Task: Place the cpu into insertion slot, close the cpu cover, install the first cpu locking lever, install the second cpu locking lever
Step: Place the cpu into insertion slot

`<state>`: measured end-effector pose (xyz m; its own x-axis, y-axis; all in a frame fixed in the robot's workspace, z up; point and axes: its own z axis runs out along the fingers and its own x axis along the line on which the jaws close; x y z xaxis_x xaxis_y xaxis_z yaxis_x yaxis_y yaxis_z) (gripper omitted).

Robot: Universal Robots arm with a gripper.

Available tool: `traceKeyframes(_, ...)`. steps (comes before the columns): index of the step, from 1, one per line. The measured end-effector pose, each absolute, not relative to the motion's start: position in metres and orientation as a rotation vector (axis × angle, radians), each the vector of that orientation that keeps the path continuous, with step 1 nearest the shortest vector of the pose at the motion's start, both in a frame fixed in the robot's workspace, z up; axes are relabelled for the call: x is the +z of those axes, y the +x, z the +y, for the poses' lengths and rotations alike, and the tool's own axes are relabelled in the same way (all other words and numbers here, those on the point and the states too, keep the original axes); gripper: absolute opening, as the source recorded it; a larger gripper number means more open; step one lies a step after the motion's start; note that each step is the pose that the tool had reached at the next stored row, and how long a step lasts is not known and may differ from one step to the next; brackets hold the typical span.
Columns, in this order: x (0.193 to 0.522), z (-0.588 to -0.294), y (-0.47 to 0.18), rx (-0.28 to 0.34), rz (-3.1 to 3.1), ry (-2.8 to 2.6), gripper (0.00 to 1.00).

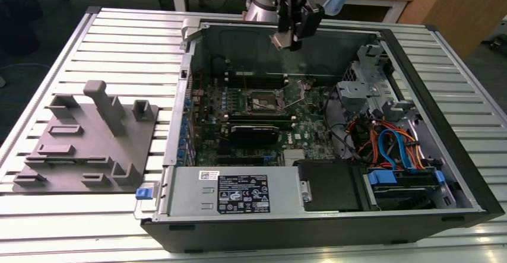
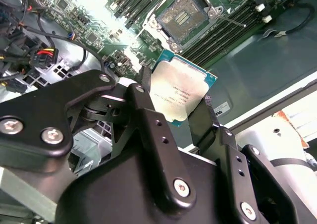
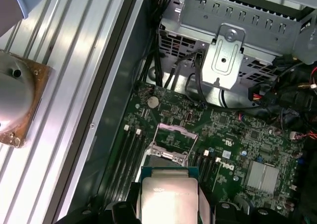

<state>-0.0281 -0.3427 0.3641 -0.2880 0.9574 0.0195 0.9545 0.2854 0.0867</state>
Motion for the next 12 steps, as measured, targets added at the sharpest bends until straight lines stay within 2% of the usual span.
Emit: traceKeyframes(12,0.3633,-0.3427,-0.0303,0.117,2.482,1.876,0.54)
